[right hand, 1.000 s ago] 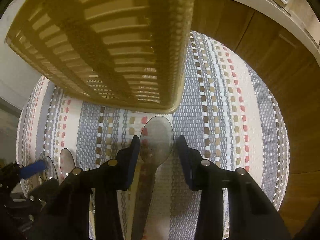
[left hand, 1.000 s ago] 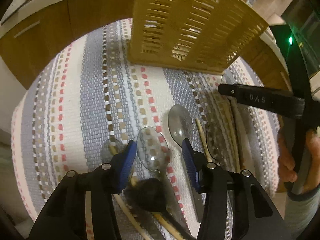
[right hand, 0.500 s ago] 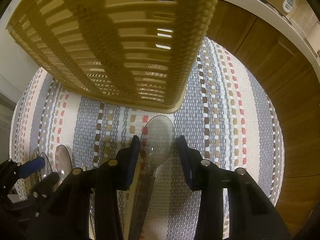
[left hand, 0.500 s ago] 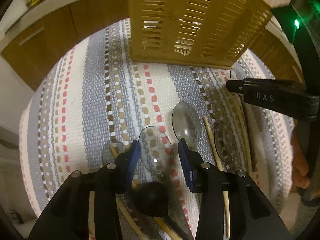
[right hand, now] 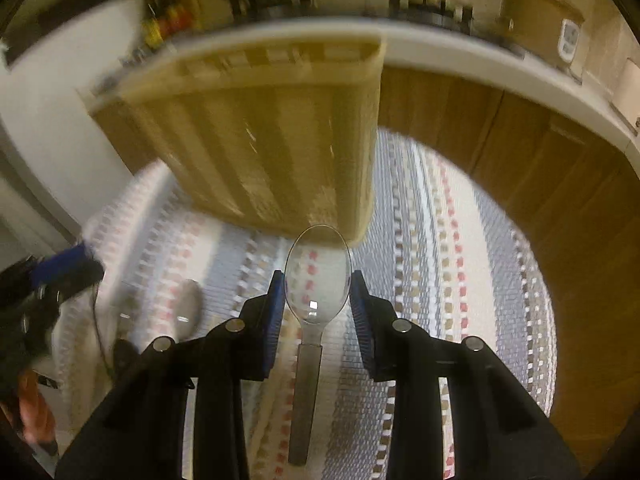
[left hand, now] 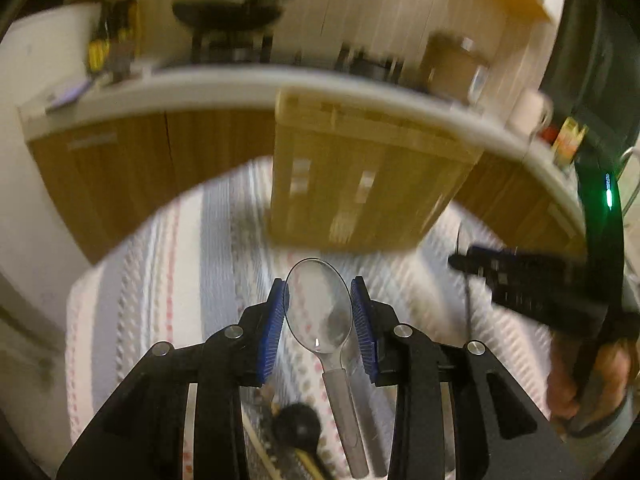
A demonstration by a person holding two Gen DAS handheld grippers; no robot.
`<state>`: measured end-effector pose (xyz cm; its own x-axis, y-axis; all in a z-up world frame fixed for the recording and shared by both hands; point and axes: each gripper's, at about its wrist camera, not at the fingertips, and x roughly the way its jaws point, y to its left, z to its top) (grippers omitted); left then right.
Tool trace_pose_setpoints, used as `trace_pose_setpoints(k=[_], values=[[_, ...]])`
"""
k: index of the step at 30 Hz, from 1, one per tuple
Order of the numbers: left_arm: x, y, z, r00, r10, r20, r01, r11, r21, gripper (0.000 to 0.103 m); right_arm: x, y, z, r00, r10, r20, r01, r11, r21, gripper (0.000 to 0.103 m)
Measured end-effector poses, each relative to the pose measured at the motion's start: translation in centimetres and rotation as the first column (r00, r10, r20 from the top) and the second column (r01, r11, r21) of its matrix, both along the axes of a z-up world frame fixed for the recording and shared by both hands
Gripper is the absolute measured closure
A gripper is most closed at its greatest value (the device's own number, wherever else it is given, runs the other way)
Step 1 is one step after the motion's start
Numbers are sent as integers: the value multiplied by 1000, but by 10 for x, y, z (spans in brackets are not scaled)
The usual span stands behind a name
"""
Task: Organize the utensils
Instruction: 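Lift the clear spoon and drop it into the tan caddy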
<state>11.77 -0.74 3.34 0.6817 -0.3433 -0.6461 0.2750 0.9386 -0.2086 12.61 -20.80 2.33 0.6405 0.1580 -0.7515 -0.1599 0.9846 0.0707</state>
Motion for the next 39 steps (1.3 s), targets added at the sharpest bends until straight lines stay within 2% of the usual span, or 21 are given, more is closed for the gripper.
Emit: trace_pose_setpoints(k=[3,5,8,12,16,18,20,24,27,31,37,38,39], values=[[-2,4,29,991,14,130,-9,999,-38,72,-18,-1,31,992,3,122,-6,1000,26,73],[-4,5,51,978,34,204,-29,999,-29,72,-24,2,56,978,-4,207,-2,1000,30,73],[6,5,84,949,49,312,-42,999,-31,72,-31,3,98,942,-19,336,9,999,32,73],[18,-2,122,897,81,435,-79,997,-23,72,-22,0,146,874,-72,480,70,997,22,73],[30,-12,148,837,95,539,-107,994,-9,72,0,-8,167,818,-140,558,133,990,53,73],[43,-15,154,822,101,561,-109,994,-19,72,14,-10,168,796,-165,582,157,985,65,73],[56,-18,155,807,120,578,-129,991,-27,72,31,-13,167,790,-169,590,150,985,81,73],[84,-24,141,802,144,580,-155,987,-30,72,57,-7,148,788,-158,595,148,987,66,73],[97,-24,129,805,147,575,-161,987,-27,72,64,-3,132,784,-142,605,150,988,38,73],[105,-27,111,810,135,571,-165,986,0,72,69,1,110,794,-129,594,143,989,24,73],[106,-28,93,840,95,535,-122,992,16,70,69,0,87,824,-128,552,137,990,25,72],[104,-27,92,843,93,529,-119,993,16,69,68,0,85,829,-125,545,132,991,26,72],[100,-26,92,845,93,526,-121,993,19,63,65,0,84,834,-124,538,132,991,25,72]])
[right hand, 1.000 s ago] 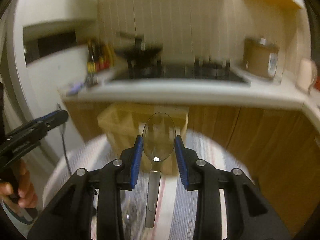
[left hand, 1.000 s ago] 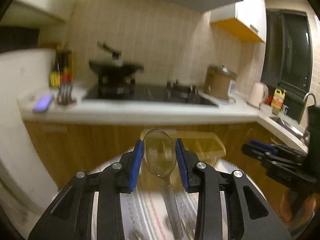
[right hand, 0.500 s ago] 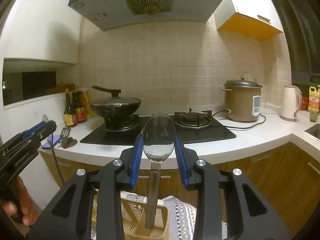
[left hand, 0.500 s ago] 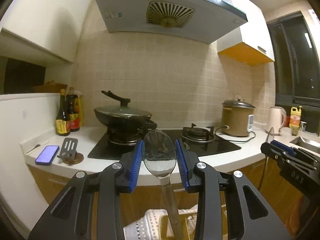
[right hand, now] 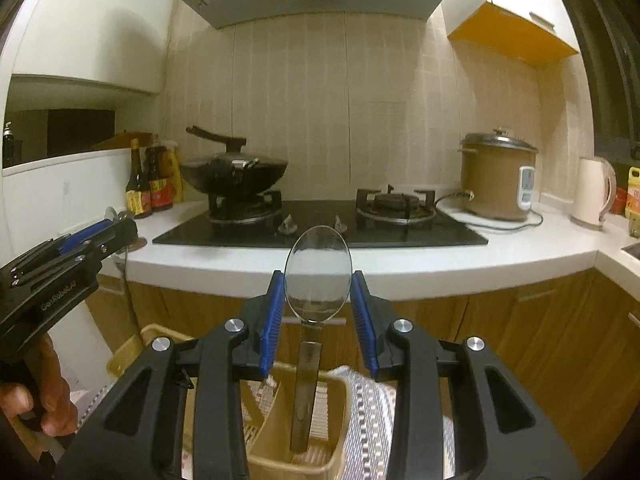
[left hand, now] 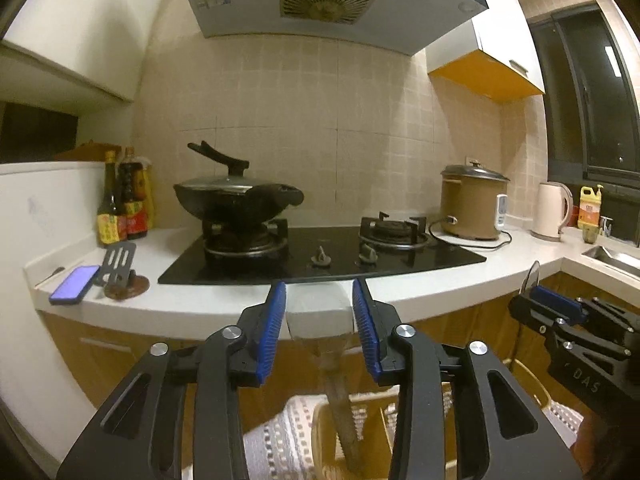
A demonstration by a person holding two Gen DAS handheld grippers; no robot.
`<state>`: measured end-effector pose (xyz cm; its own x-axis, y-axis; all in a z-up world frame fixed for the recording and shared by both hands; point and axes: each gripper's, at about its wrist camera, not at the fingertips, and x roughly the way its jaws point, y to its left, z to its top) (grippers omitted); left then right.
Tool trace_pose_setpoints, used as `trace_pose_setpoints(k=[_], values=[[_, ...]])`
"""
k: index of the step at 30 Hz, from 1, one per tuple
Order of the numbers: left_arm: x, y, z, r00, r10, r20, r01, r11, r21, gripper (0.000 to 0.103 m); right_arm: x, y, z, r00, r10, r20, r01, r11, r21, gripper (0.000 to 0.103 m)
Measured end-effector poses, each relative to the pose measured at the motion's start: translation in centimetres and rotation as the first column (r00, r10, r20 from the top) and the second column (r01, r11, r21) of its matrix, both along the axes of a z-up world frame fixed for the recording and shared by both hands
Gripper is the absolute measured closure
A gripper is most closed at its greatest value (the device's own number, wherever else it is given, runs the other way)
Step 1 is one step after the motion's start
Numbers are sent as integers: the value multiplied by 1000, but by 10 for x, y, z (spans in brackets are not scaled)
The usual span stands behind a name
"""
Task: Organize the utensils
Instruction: 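Lift the clear spoon and drop it into the tan caddy, then lower the right tool and grasp another clear plastic spoon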
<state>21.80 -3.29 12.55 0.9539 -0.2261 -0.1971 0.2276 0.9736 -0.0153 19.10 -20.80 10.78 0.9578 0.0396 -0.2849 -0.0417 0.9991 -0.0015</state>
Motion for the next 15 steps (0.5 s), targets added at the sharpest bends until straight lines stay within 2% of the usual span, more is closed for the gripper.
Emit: trace_pose_setpoints(k=[1,2,3,4,7,15], values=[[-3,1,1,1000,-2,-1,2,1000,-1,61,-3,0,0,1000,1,-4,-1,1000,1,71],[-7,4,2,1000,-10,-5,9,1000,-5,61,-7,-1,1,1000,11,-10,-11,1000,8,65],[-12,6,4,1000,-21,-12,21,1000,-12,59,-10,-1,2,1000,15,-13,-15,1000,13,53],[-17,9,6,999,-29,-15,28,999,-19,57,-15,-2,4,1000,16,-10,-16,1000,17,50],[-32,15,12,999,-29,-33,29,999,-28,55,-28,-4,10,999,29,-40,-28,999,24,50],[-69,39,22,979,-70,-191,57,996,-71,55,-78,-8,27,992,31,-120,-30,999,13,50]])
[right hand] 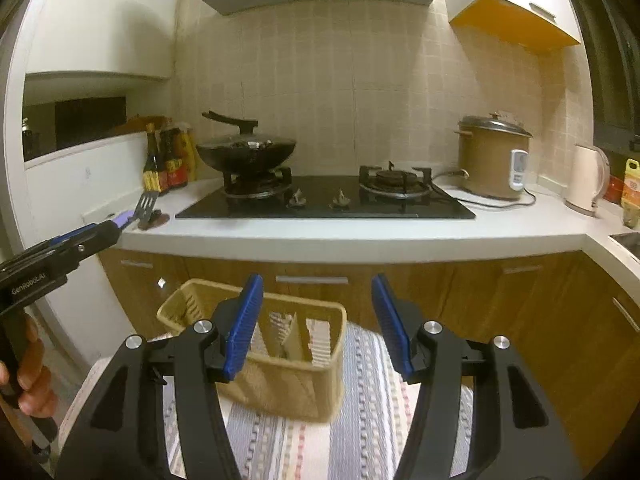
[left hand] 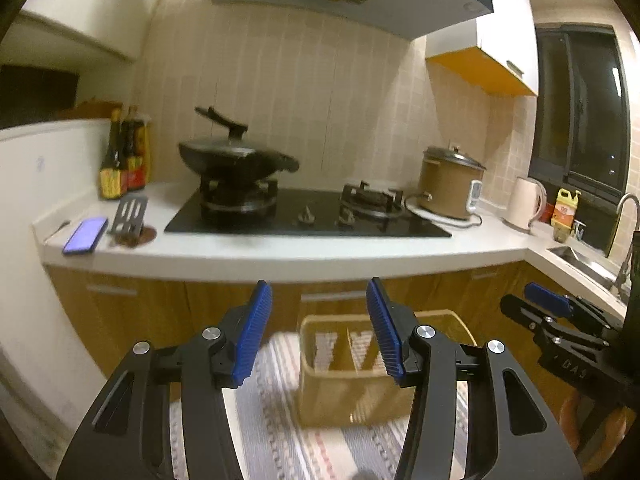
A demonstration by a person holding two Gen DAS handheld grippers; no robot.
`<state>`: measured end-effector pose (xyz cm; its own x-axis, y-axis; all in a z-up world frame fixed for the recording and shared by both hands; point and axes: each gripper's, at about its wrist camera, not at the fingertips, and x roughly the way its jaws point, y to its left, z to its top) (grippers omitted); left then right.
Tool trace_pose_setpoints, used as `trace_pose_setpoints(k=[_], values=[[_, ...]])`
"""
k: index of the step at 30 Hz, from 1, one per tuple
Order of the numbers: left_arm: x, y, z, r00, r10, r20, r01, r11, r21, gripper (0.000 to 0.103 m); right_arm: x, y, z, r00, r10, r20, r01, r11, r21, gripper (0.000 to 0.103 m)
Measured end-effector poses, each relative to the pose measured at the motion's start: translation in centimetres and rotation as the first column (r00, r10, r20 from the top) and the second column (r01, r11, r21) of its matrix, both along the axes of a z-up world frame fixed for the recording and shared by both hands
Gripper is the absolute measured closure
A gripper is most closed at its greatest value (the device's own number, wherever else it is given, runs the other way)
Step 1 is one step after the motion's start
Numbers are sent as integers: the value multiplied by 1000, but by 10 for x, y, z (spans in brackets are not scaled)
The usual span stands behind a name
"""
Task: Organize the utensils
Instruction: 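Lower the right tool and grasp another clear plastic spoon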
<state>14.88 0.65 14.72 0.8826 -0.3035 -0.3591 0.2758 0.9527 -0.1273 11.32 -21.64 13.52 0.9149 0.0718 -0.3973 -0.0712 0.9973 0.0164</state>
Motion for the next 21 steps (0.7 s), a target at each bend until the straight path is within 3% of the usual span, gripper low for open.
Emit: trace_pose_setpoints(k=[2,6,10,12,15,21], values=[[-8,3,-1,999,-21,-46,21,1000,0,55,-8,-1,1,999,-2,-43,2,1000,2,50],[-19,-1,-17,980,-62,-187,67,998,19,55,-12,-1,-19,968,70,-240,-59,997,54,50],[-12,-6,-58,915,-122,-385,125,992,-16,55,-11,8,-60,885,164,-435,-136,986,96,50],[-6,-8,-79,887,-110,-449,120,993,-7,55,-15,14,-85,847,189,-497,-151,982,116,50],[6,-10,-119,823,-120,-555,119,992,-39,55,-19,19,-115,804,215,-554,-160,976,147,50],[20,-22,-166,761,-112,-639,120,992,-31,55,-24,36,-150,773,228,-593,-178,974,143,50]])
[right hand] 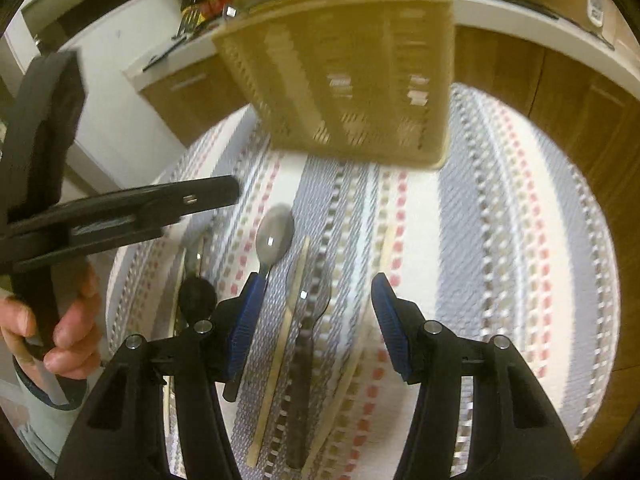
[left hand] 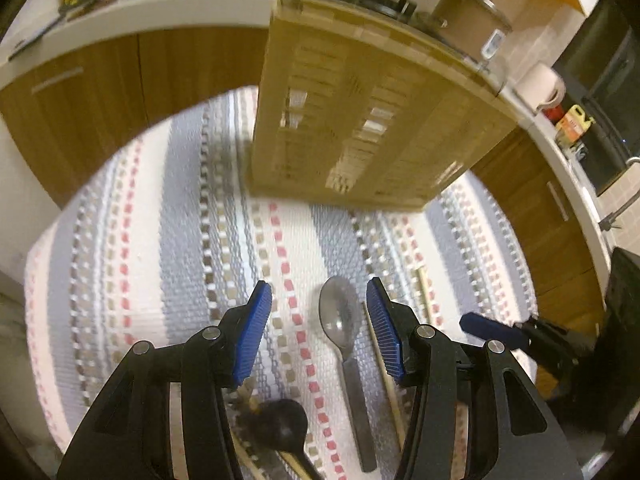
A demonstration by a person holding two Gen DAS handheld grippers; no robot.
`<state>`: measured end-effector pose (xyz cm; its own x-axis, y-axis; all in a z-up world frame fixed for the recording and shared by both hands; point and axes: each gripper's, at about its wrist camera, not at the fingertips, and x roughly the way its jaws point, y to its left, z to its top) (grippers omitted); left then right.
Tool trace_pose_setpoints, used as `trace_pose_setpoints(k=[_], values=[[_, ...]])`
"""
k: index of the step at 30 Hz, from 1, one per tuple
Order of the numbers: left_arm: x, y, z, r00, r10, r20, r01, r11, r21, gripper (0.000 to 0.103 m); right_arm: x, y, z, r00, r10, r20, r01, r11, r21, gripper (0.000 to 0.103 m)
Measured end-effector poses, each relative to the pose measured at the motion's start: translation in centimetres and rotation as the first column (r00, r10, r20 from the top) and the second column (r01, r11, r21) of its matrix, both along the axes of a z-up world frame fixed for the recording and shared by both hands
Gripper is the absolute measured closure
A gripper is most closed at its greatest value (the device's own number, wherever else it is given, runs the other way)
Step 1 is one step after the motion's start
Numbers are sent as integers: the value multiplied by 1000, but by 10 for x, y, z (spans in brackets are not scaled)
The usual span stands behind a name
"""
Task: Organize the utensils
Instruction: 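Lower the right tool and grasp another clear plastic spoon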
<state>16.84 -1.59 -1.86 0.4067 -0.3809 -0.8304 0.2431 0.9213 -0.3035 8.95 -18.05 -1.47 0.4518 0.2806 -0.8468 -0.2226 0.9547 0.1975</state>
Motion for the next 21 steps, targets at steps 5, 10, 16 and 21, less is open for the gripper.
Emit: trace_pose_setpoints(k=[5,10,16,21], values=[[6,-12,-14,1000,8,-12,-8,1000,21,55,5,10,-16,1000,1,15,0,998,-57,50],[10,-17,-22,1000,18,-16,-18,1000,0,55,10,15,-29,1000,7,24,-6,998,-57,50],[10,-14,-24,1000,25,-19,-25,1000,-15,55,13,27,-37,999,15,51,-8,991,-135,50],[8,-9,-22,999,25,-24,-26,999,-42,55,11,39,-42,996,19,89,-1,978,-207,67]])
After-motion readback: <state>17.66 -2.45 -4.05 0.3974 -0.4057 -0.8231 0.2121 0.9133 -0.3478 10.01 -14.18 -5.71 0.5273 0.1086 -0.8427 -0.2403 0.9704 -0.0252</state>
